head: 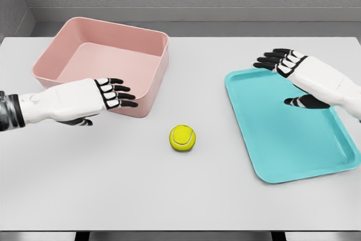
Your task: Put the tennis from the blue tray into the pink basket with both arms
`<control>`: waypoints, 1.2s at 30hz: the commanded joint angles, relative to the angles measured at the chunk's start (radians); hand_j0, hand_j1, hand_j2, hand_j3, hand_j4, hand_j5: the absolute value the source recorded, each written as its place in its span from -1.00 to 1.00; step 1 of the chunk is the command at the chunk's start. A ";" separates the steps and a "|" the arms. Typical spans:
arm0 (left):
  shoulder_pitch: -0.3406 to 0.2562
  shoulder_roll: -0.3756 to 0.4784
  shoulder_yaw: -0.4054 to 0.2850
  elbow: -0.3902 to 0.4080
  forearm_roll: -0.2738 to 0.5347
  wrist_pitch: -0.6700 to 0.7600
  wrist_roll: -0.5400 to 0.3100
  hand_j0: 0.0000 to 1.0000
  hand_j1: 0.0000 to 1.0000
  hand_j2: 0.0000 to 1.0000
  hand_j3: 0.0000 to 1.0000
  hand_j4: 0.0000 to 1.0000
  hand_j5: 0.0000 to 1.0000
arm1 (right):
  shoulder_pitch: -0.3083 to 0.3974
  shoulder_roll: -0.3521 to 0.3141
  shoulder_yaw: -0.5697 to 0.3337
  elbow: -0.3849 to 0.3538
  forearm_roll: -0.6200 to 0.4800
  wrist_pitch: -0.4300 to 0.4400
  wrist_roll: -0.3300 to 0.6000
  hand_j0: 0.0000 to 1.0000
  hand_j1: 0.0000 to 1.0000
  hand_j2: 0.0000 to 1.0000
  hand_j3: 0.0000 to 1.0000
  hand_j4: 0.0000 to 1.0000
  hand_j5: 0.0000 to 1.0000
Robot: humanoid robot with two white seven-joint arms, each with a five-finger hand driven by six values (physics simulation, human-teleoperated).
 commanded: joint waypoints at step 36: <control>-0.209 -0.340 -0.345 0.158 0.004 0.001 -0.037 1.00 1.00 1.00 1.00 1.00 1.00 | 0.066 0.064 -0.119 0.180 -0.102 0.002 0.005 1.00 1.00 1.00 1.00 1.00 1.00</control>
